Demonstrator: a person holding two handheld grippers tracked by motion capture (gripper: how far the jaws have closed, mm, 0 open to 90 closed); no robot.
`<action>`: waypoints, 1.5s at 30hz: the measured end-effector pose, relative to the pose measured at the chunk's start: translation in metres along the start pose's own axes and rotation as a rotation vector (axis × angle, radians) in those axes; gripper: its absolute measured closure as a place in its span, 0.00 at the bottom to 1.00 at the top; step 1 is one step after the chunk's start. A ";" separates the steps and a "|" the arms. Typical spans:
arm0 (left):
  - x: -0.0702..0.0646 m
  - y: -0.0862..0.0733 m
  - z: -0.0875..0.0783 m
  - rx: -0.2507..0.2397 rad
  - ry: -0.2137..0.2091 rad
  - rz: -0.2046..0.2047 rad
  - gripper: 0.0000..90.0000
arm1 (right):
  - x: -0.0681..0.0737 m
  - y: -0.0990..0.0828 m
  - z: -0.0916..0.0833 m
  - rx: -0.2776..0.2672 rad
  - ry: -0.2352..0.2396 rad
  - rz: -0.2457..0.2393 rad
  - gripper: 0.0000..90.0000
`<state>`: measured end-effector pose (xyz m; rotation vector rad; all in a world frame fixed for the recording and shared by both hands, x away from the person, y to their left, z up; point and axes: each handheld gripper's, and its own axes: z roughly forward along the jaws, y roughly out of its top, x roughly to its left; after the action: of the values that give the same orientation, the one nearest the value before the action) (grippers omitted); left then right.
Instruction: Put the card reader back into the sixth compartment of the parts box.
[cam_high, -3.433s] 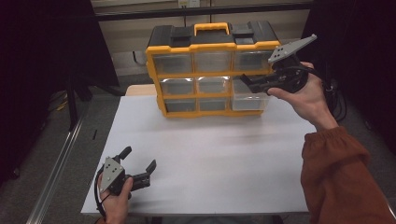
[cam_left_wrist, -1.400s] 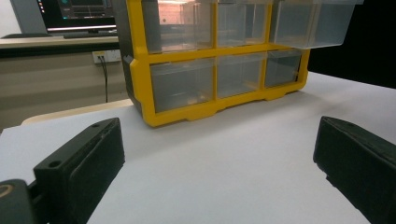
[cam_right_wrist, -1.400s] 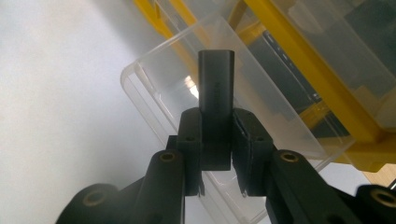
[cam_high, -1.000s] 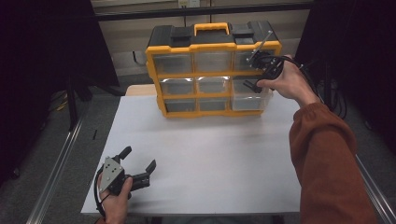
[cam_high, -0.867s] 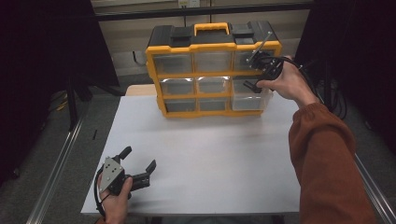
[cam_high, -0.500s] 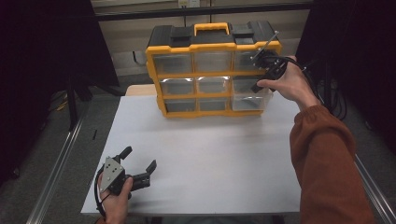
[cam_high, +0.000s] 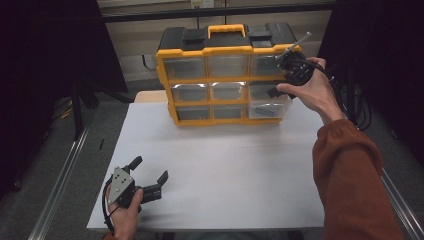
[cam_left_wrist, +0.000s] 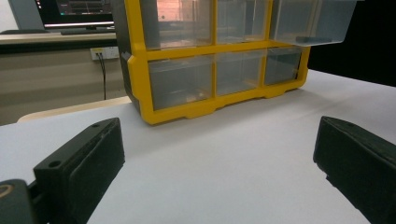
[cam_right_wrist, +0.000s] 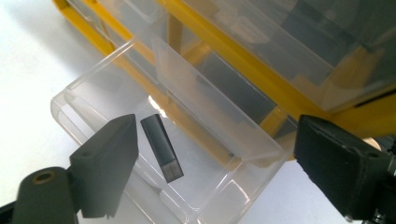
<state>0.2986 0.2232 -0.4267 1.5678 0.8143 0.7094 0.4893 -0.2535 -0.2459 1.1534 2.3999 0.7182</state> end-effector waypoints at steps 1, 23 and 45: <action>0.000 0.000 0.000 0.002 0.002 0.000 0.02 | 0.000 -0.002 0.000 -0.016 -0.006 0.003 0.12; 0.000 -0.001 -0.003 -0.014 -0.002 -0.012 0.02 | 0.015 -0.050 -0.016 -0.307 -0.174 0.169 0.06; 0.000 0.001 -0.003 -0.018 0.023 -0.004 0.03 | 0.054 -0.098 -0.017 -0.573 -0.226 0.217 0.02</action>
<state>0.2962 0.2245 -0.4257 1.5433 0.8261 0.7314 0.3893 -0.2675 -0.2971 1.1695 1.7303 1.1768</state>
